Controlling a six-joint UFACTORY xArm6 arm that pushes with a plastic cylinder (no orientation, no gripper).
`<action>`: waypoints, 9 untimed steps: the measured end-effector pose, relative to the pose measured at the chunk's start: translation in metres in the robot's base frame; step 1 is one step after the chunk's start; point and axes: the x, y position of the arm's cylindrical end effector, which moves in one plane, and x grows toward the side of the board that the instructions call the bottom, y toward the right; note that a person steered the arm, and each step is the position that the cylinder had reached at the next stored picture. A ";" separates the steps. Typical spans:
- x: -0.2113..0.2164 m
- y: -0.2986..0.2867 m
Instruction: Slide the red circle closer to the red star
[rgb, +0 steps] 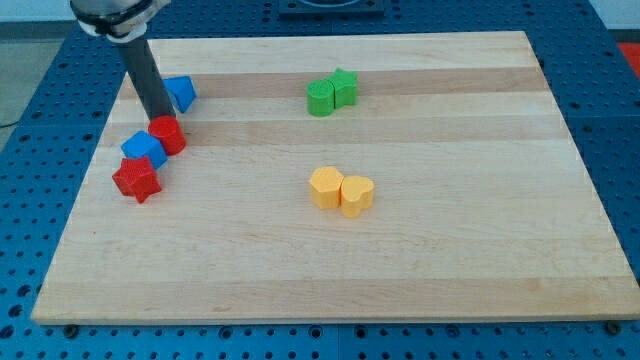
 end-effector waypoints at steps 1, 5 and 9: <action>0.007 0.001; 0.010 0.066; 0.034 0.081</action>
